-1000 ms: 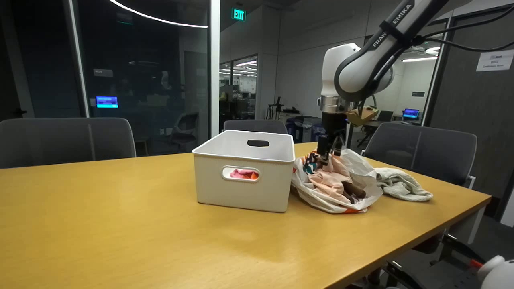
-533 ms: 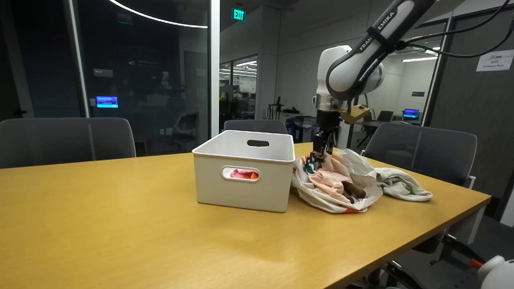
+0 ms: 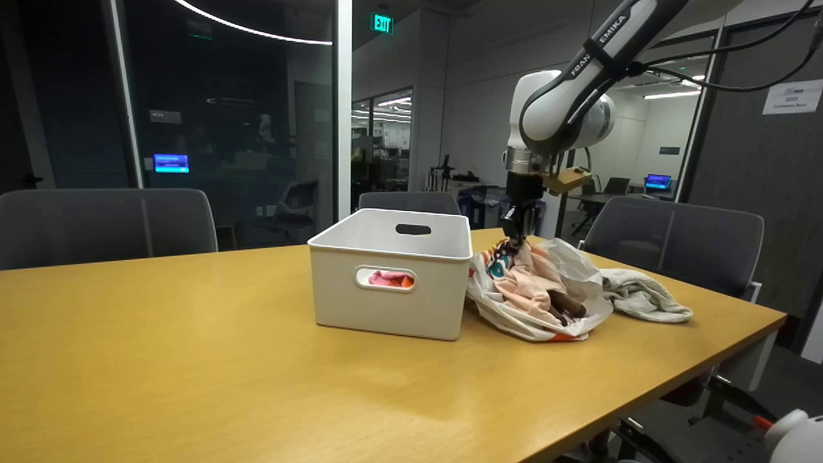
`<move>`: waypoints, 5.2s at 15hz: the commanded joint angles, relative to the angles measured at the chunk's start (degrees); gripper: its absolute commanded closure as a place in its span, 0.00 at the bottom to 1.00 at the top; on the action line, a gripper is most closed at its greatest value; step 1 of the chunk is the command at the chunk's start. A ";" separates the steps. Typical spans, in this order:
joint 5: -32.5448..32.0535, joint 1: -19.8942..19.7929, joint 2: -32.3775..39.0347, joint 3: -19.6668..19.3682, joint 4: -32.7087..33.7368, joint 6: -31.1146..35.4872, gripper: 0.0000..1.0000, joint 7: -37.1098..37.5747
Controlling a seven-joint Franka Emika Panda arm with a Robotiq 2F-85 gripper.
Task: Remove the objects inside the plastic bag and place them inside the box on the table
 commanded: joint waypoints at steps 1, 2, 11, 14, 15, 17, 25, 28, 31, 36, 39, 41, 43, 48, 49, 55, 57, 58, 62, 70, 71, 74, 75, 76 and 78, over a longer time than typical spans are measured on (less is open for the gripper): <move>1.34 -0.35 -3.14 -0.77 -1.39 -0.65 1.00 0.08; -2.76 0.37 -4.34 -1.60 -1.96 -0.70 1.00 2.78; -32.86 6.51 -21.67 5.81 -6.44 -10.32 0.99 14.30; -35.19 9.61 -24.99 11.71 -3.31 -15.91 0.99 13.19; -36.11 10.62 -25.09 13.61 -1.82 -17.80 0.99 12.68; -38.78 12.43 -24.54 17.04 1.26 -20.59 0.99 12.12; -58.89 14.54 -12.39 19.91 7.81 -12.26 0.99 13.86; -60.27 14.47 -5.76 17.58 10.43 -11.70 0.99 12.77; -57.80 14.52 -1.29 15.77 14.20 -8.61 0.99 11.58; -47.40 14.34 -1.15 14.82 16.25 -6.30 0.49 9.77; -41.67 14.40 -4.99 14.57 14.17 -8.13 0.26 8.51; -35.64 13.90 -8.86 14.31 11.41 -9.63 0.10 8.27; -25.86 13.03 -13.89 13.65 7.62 -11.83 0.00 7.50; -3.24 11.24 -26.33 8.67 -4.73 -13.58 0.00 1.86; 0.56 11.09 -27.87 7.35 -7.05 -13.59 0.00 0.88; 15.69 9.94 -30.08 0.25 -17.64 -7.04 0.00 -6.23; 16.93 9.00 -29.43 -1.33 -19.71 -5.88 0.00 -7.60; 14.97 9.02 -28.34 0.44 -17.21 -8.39 0.00 -5.55; 15.68 8.29 -28.27 -0.69 -19.27 -6.92 0.00 -6.57; 10.26 3.69 -20.91 -0.83 -20.74 9.91 0.00 -3.86; 8.75 2.42 -19.33 -0.94 -20.49 11.88 0.00 -2.52; 7.47 -0.17 -15.42 -1.80 -19.74 14.96 0.00 0.73; 7.97 -0.79 -14.06 -2.21 -19.44 15.64 0.00 1.09; 8.29 -1.33 -12.69 -2.58 -19.05 16.39 0.00 1.13; 8.70 -2.04 -10.17 -3.10 -18.05 17.03 0.00 1.13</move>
